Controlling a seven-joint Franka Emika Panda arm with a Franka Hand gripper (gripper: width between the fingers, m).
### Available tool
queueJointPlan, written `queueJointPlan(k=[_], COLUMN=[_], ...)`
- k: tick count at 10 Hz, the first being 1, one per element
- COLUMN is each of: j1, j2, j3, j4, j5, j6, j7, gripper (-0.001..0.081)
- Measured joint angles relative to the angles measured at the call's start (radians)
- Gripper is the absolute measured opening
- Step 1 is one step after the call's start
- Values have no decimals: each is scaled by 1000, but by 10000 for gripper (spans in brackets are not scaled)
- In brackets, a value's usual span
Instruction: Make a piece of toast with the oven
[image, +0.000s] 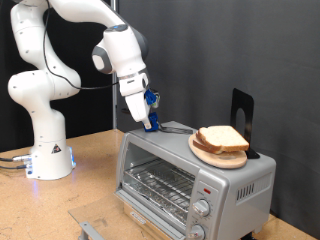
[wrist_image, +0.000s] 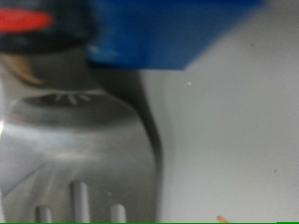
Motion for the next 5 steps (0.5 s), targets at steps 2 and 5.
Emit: queueJointPlan(k=[2, 5], j1=[0, 0], j2=[2, 3], j3=[0, 0], j4=[1, 4], j5=[0, 4], j6=[-1, -2], j7=[7, 7], gripper=[672, 800])
